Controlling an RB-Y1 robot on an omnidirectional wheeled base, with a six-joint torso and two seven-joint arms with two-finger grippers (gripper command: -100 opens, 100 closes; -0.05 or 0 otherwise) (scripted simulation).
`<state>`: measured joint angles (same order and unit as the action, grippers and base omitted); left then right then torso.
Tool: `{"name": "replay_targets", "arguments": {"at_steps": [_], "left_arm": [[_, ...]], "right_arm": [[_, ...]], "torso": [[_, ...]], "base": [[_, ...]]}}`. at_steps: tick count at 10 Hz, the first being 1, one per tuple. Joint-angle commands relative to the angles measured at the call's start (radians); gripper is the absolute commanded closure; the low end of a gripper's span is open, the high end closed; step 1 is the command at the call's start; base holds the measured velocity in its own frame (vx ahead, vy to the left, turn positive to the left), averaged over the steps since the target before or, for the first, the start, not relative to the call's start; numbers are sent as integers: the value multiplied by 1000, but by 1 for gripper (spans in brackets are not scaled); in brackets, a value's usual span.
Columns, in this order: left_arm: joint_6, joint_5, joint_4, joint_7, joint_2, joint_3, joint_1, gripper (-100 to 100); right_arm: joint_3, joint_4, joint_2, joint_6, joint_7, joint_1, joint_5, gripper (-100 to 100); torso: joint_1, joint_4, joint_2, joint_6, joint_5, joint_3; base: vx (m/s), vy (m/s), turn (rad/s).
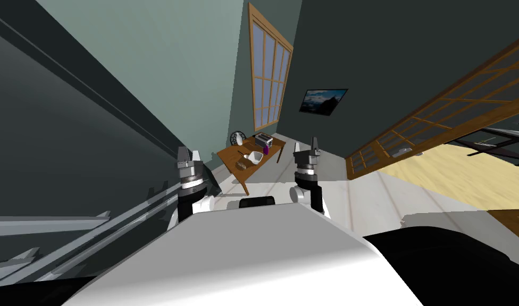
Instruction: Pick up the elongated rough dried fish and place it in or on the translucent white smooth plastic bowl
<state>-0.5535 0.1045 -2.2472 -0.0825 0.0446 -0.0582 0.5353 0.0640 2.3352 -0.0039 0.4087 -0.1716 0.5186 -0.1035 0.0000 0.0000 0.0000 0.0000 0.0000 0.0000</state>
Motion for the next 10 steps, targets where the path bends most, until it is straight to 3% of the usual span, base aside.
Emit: {"name": "replay_targets", "arguments": {"at_steps": [1,6,10], "left_arm": [[12,-6,4,-5,-37,-4,1,-100],[107,-52,36,-42,-153,-39,12,-100],[228,-110,81,-89,-192,-86,21,-100]], "right_arm": [[0,0,0,0,0,0,0,0],[0,0,0,0,0,0,0,0],[0,0,0,0,0,0,0,0]], "torso": [[0,0,0,0,0,0],[-3,0,0,0,-1,0],[-4,0,0,0,-1,0]], "base": [[1,-13,-37],[0,-47,-100],[6,-67,-170]]}}
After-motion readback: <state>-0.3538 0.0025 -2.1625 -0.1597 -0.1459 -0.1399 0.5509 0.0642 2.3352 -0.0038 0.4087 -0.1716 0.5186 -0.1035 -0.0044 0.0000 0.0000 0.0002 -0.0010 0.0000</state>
